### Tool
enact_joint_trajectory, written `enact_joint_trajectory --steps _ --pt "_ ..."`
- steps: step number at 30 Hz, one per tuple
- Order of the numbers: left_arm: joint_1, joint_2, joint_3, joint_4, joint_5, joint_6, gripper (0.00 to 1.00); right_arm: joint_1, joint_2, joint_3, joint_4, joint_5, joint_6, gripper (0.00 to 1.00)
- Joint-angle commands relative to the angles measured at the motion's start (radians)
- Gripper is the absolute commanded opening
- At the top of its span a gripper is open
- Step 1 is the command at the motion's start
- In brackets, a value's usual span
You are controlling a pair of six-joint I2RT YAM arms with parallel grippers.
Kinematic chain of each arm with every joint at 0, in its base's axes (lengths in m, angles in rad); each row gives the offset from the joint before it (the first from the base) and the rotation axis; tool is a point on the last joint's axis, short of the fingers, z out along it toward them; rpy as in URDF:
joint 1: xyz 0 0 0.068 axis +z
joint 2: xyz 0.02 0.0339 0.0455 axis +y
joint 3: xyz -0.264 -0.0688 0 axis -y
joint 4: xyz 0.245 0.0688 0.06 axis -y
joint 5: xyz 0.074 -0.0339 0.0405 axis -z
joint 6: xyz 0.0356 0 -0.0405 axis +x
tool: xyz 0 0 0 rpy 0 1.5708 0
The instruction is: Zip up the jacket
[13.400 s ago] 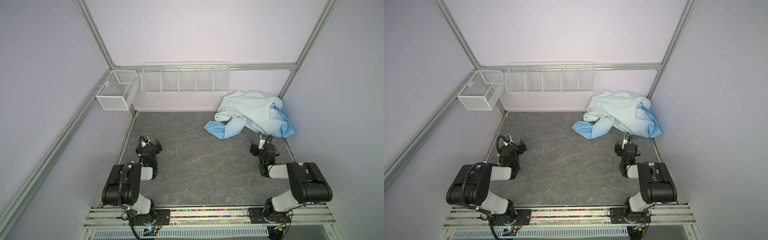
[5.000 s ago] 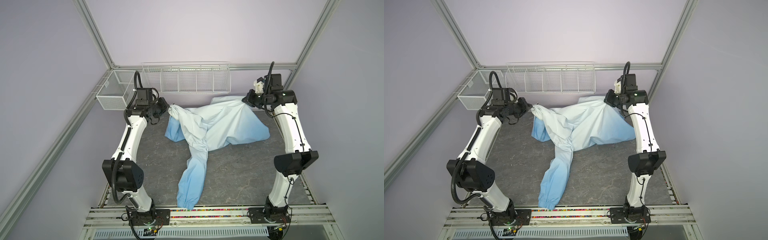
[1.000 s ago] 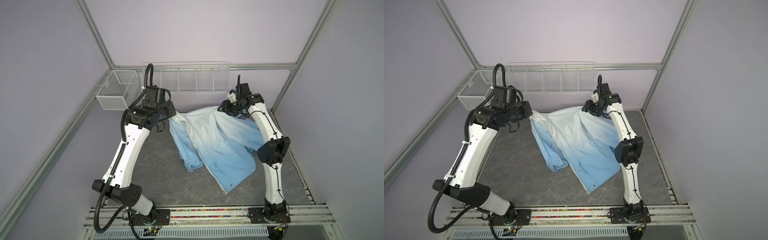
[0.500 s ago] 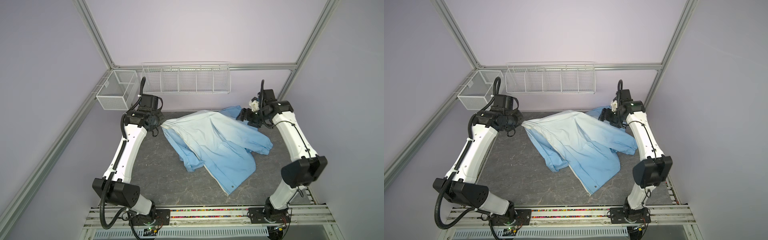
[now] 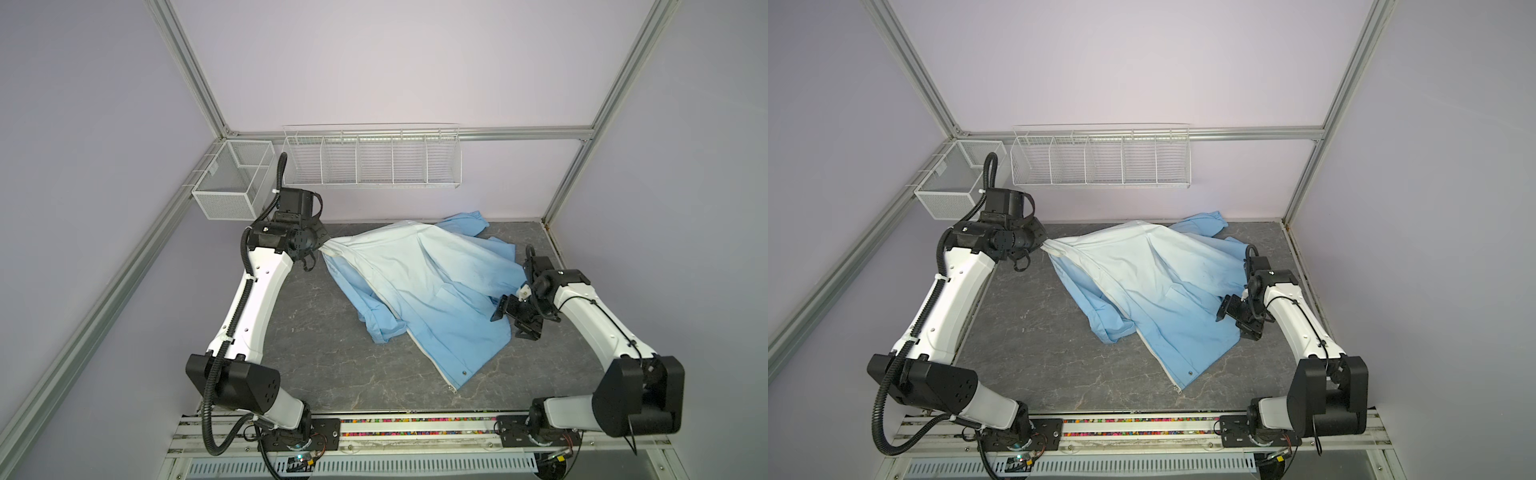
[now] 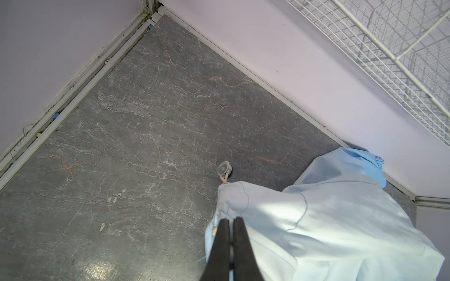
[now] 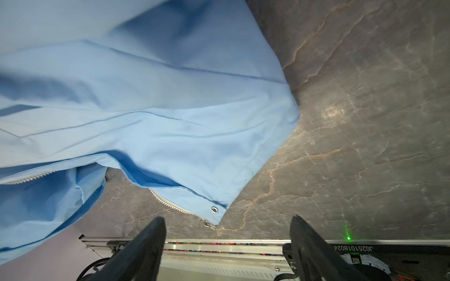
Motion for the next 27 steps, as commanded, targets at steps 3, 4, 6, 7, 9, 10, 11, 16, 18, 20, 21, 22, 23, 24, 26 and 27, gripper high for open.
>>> enact_joint_trajectory --steps 3,4,6,7,9,10,11,16,18,20,21,22,23,24,26,27 --pt "0.012 0.005 0.010 0.013 0.014 0.016 0.00 -0.006 -0.033 -0.079 0.086 0.012 0.060 0.83" --pt "0.014 0.002 0.005 0.013 0.017 0.018 0.00 -0.006 -0.021 -0.095 0.103 0.010 0.067 0.82" --pt "0.018 -0.004 -0.004 0.017 0.028 0.020 0.00 -0.006 0.001 -0.116 0.122 0.010 0.078 0.79" --pt "0.019 -0.005 -0.008 0.020 0.034 0.019 0.00 -0.006 0.012 -0.126 0.147 0.009 0.084 0.77" --pt "0.026 -0.006 -0.014 0.023 0.051 0.021 0.00 -0.006 0.025 -0.148 0.181 0.003 0.094 0.75" --pt "0.029 -0.006 -0.018 0.024 0.061 0.021 0.00 -0.006 0.029 -0.156 0.199 0.003 0.101 0.74" --pt "0.030 -0.008 -0.020 0.024 0.064 0.022 0.00 -0.006 0.031 -0.184 0.213 0.004 0.107 0.74" --pt "0.036 -0.014 -0.032 0.026 0.074 0.024 0.00 -0.004 0.076 -0.224 0.278 -0.002 0.122 0.75" --pt "0.040 -0.013 -0.035 0.026 0.078 0.024 0.00 -0.004 0.104 -0.231 0.299 -0.008 0.125 0.75" --pt "0.043 -0.014 -0.035 0.025 0.081 0.023 0.00 -0.003 0.128 -0.236 0.321 -0.010 0.127 0.75" --pt "0.044 -0.016 -0.034 0.024 0.081 0.024 0.00 -0.001 0.138 -0.239 0.330 -0.007 0.129 0.75" --pt "0.046 -0.016 -0.034 0.024 0.082 0.024 0.00 -0.001 0.148 -0.241 0.340 -0.005 0.131 0.75" --pt "0.047 -0.017 -0.034 0.024 0.083 0.024 0.00 -0.001 0.157 -0.241 0.349 -0.004 0.130 0.74" --pt "0.049 -0.019 -0.034 0.022 0.083 0.026 0.00 -0.001 0.167 -0.241 0.359 -0.002 0.131 0.71" --pt "0.052 -0.020 -0.035 0.019 0.083 0.027 0.00 0.000 0.187 -0.239 0.382 -0.002 0.134 0.64" --pt "0.054 -0.022 -0.037 0.017 0.085 0.029 0.00 -0.001 0.202 -0.235 0.393 -0.002 0.137 0.60"
